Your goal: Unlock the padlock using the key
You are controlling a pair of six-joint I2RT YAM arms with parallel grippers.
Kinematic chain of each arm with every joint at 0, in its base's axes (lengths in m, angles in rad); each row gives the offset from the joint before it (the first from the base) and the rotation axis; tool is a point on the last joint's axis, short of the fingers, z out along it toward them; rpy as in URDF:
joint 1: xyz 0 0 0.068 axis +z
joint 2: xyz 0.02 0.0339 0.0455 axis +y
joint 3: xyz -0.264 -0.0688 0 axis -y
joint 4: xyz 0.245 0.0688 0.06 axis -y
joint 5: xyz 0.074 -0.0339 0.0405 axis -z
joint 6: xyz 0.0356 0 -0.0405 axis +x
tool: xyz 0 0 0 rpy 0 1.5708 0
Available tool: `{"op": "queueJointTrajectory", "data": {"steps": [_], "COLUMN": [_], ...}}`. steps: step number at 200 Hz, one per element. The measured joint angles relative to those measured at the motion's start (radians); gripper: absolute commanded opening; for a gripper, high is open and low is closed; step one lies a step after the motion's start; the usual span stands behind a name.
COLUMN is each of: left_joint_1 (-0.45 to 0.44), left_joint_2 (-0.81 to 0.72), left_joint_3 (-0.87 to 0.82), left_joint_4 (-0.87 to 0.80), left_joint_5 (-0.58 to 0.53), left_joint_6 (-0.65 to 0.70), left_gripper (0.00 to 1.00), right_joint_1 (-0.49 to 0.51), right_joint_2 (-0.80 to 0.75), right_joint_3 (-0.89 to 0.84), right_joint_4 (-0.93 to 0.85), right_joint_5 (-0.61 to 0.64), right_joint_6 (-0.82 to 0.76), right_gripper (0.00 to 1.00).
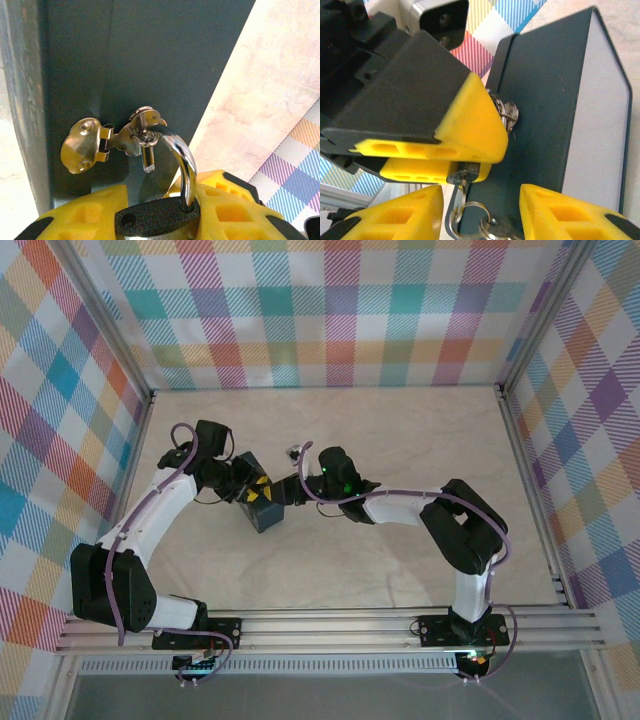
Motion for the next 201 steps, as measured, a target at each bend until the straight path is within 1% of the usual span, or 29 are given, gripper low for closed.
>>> {"op": "queueJointTrajectory", "data": {"steps": [28, 52, 65, 77, 82, 91, 110, 122, 130, 142, 164, 181, 201], "left_joint_1": [-0.002, -0.002, -0.002, -0.002, -0.002, -0.002, -0.002, -0.002, 0.000, 0.008, 0.038, 0.076, 0.111], "left_joint_2": [0.000, 0.000, 0.000, 0.000, 0.000, 0.000, 0.000, 0.000, 0.000, -0.005, -0.024, -0.039, -0.043], "left_joint_3": [0.000, 0.000, 0.000, 0.000, 0.000, 0.000, 0.000, 0.002, 0.003, 0.009, 0.014, 0.016, 0.024], "left_joint_4": [0.002, 0.003, 0.003, 0.002, 0.002, 0.004, 0.004, -0.002, -0.008, -0.019, -0.039, -0.052, -0.068], "left_joint_5": [0.000, 0.000, -0.004, -0.008, -0.008, -0.013, -0.027, -0.034, -0.042, -0.058, -0.081, -0.100, -0.135], "left_joint_6": [0.000, 0.000, -0.001, -0.003, -0.003, -0.003, 0.002, 0.017, 0.032, 0.048, 0.084, 0.106, 0.147], "left_gripper": [0.00, 0.00, 0.00, 0.00, 0.00, 0.10, 0.33, 0.42, 0.47, 0.50, 0.53, 0.54, 0.58], "right_joint_1": [0.005, 0.013, 0.017, 0.017, 0.017, 0.017, 0.019, 0.020, 0.020, 0.020, 0.020, 0.018, 0.008], "right_joint_2": [0.011, 0.030, 0.040, 0.049, 0.051, 0.058, 0.058, 0.057, 0.056, 0.053, 0.033, 0.023, 0.021], "right_joint_3": [0.004, 0.026, 0.038, 0.044, 0.047, 0.054, 0.066, 0.071, 0.077, 0.082, 0.105, 0.128, 0.140], "right_joint_4": [0.039, 0.047, 0.046, 0.043, 0.043, 0.039, 0.016, -0.004, -0.026, -0.066, -0.169, -0.245, -0.283], "right_joint_5": [-0.005, -0.010, -0.011, -0.011, -0.011, -0.014, -0.015, -0.012, 0.000, 0.025, 0.063, 0.072, 0.064], "right_joint_6": [0.025, 0.033, 0.036, 0.042, 0.043, 0.048, 0.047, 0.041, 0.027, -0.005, -0.065, -0.099, -0.104], "right_gripper": [0.44, 0.41, 0.35, 0.29, 0.25, 0.20, 0.16, 0.15, 0.14, 0.14, 0.13, 0.13, 0.12]}}
